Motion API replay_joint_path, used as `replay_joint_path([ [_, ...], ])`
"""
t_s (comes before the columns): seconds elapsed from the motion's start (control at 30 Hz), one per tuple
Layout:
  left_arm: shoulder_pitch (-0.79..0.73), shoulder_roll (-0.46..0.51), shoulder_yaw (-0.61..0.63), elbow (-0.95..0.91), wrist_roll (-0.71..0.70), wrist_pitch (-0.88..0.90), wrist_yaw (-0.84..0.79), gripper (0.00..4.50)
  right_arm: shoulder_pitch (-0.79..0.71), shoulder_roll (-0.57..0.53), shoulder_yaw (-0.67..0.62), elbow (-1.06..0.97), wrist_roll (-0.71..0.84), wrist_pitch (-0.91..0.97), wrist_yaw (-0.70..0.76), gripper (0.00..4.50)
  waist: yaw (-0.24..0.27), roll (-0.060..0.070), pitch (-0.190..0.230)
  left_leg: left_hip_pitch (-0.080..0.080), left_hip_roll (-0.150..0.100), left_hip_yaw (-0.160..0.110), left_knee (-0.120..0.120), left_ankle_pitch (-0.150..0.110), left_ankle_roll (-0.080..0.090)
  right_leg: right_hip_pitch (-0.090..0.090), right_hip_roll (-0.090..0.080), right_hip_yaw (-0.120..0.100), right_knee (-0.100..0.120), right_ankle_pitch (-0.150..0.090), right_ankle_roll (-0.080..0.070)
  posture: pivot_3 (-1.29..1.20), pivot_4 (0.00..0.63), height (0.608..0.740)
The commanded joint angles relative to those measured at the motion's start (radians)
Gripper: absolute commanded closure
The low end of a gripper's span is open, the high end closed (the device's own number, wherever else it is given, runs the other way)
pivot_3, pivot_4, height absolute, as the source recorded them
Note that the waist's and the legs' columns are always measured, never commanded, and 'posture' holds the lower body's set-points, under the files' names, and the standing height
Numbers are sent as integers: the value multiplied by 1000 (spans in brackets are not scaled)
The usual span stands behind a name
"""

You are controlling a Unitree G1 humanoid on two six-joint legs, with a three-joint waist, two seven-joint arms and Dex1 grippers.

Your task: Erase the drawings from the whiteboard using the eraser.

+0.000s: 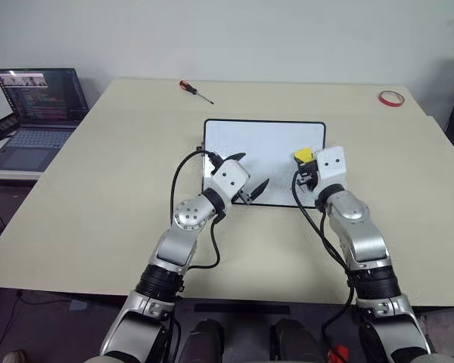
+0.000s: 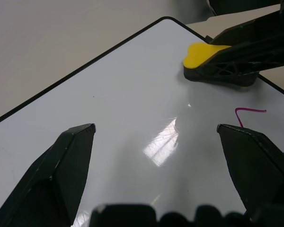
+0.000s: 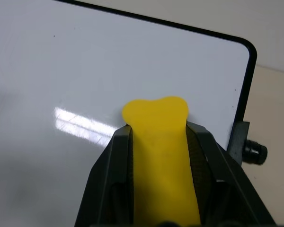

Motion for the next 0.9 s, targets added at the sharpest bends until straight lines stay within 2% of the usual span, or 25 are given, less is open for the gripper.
replay_joint_path([
  [0.03, -4, -9, 1, -48, -8, -1, 8, 0, 14, -3, 1, -20, -10, 63, -7, 3318, 0, 0, 0, 0, 0, 0, 0, 0, 0, 0, 0, 0, 0, 0, 0, 0, 150, 740],
  [0.3, 23, -10, 16, -83, -29, 10, 0, 0, 27, 6, -45, -101, 75, 4, 52, 3318, 0, 0, 0, 0, 0, 0, 0, 0, 0, 0, 0, 0, -1, 0, 0, 0, 150, 740],
  [0.4, 64, -27, 54, -146, -110, 40, -14, 0, 81, -20, -69, -204, 125, 58, 92, 3318, 0, 0, 0, -2, 0, 0, -1, 0, 0, -2, 0, 0, -2, 0, 0, 0, 150, 740],
  [0.47, 105, 5, 54, -196, -137, 32, -58, 0, 130, -52, -95, -311, 159, 118, 116, 3318, 0, 0, 0, -3, 0, 0, -1, 0, 0, -2, 0, 0, -4, 0, 0, 0, 150, 740],
  [0.67, 262, 101, 87, -297, -223, 30, -144, 0, 369, -134, -160, -627, 244, 187, 173, 3318, 0, 0, 0, -3, 1, 0, -4, 0, 0, -1, 0, 0, -7, 0, 0, 0, 150, 740],
  [0.8, 348, 119, 88, -354, -254, 37, -157, 0, 556, -183, -145, -703, 224, 146, 209, 3318, 3, 0, 0, -2, 0, -1, -3, 0, 0, 1, -1, 0, -8, 0, 0, 0, 150, 740],
  [0.9, 452, 137, 66, -395, -247, 30, -167, 0, 715, -181, -182, -692, 199, 43, 211, 3318, 3, 0, 0, -2, 0, -1, -3, 0, 0, 1, -2, 0, -9, -1, 0, 0, 150, 740],
])
